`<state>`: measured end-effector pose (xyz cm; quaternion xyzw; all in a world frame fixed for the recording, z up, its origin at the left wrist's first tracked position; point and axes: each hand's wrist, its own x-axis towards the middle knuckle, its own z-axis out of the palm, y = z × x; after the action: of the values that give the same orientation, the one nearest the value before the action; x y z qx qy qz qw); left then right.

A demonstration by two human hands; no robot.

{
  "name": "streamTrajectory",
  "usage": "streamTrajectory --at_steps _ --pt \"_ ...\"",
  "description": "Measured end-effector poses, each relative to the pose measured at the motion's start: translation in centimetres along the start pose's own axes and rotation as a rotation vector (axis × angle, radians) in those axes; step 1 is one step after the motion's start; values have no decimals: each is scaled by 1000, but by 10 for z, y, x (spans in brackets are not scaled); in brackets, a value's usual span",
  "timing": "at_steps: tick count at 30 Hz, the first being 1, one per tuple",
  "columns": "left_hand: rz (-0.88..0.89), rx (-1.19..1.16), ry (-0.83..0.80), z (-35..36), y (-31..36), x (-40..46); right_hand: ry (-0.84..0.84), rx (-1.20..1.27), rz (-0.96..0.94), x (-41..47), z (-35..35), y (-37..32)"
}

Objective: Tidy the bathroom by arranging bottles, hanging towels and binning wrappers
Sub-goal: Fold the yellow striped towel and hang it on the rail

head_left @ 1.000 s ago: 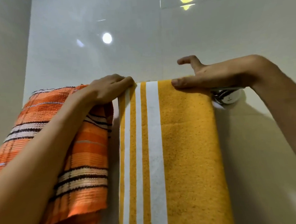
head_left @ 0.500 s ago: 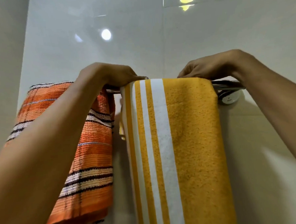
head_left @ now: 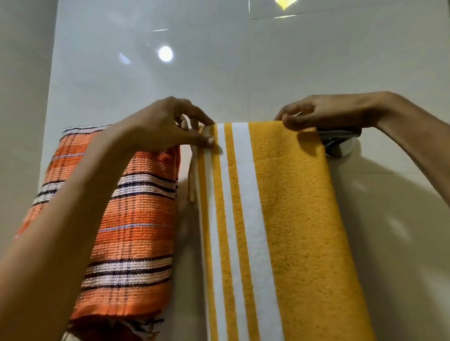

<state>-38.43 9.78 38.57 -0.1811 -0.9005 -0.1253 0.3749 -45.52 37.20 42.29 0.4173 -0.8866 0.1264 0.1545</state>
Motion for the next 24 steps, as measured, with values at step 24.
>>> streamTrajectory --at_steps 24 --pt "-108 -10 -87 -2 0 40 -7 191 0 5 -17 4"
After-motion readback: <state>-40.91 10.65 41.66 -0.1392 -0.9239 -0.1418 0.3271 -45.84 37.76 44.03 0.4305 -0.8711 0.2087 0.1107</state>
